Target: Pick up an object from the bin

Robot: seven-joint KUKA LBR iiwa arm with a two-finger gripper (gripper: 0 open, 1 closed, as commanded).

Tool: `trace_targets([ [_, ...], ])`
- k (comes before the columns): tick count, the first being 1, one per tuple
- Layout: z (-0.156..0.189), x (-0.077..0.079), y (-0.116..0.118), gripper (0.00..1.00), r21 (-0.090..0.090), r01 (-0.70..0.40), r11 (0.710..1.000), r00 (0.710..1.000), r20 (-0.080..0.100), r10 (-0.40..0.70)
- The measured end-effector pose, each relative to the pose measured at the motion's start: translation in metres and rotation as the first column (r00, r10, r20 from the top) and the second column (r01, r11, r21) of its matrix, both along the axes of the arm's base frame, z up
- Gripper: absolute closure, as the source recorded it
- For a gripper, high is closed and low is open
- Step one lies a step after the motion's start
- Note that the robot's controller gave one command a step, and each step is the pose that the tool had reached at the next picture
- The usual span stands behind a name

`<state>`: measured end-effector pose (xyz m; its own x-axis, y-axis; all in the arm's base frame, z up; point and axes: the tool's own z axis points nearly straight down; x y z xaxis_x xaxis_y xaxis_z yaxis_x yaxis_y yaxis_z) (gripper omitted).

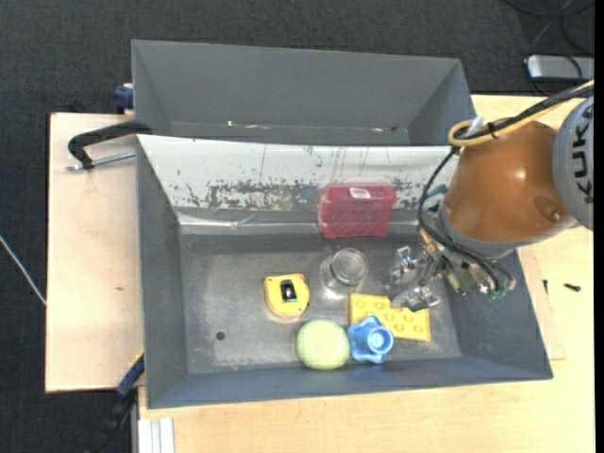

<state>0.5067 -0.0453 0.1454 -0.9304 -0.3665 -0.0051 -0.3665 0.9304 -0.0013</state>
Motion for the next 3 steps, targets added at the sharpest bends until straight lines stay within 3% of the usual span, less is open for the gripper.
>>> trace_targets([
  [1,-0.0677,0.0412,-0.0157,0.00,0.003,-0.010,1.000,1.000,0.008,0.010],
  [2,-0.0645,0.0370,-0.0196,1.00,-0.005,-0.013,1.000,1.000,-0.008,0.013],
  [3,-0.0644,0.0373,-0.0195,1.00,-0.005,-0.013,1.000,1.000,-0.006,0.013],
])
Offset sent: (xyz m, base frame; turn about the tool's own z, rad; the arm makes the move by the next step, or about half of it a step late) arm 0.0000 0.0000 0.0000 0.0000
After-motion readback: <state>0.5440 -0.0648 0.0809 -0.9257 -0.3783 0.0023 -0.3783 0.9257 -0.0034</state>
